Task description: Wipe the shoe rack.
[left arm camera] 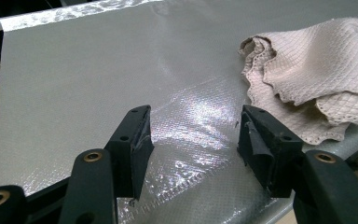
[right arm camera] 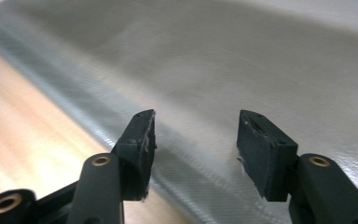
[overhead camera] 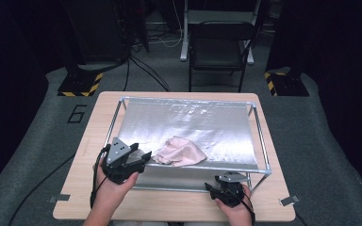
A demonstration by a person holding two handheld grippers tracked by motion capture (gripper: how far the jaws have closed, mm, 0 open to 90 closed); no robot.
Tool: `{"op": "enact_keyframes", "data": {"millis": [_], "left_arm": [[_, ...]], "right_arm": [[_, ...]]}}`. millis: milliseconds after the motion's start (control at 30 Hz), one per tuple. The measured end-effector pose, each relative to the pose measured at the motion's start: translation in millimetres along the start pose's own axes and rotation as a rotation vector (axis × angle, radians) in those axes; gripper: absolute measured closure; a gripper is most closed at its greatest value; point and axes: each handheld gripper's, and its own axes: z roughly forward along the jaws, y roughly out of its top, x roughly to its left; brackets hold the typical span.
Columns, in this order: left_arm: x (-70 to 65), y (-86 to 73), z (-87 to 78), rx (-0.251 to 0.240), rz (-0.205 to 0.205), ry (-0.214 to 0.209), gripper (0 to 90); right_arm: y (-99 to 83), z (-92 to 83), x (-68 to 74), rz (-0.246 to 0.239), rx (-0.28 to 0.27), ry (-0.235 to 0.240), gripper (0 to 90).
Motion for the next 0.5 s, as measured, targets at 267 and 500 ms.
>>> {"op": "enact_keyframes", "data": {"millis": [267,500], "left_arm": [[-0.1,-0.4,0.0,-0.004,-0.007,0.001,43.7],[-0.1,-0.6,-0.1,-0.004,-0.015,-0.002,43.7]], "right_arm": [[7.0,-12.7,13.1,-0.13,-0.023,0.114,50.0],[14.2,-25.1,26.3,-0.182,-0.03,0.24,51.9]]}}
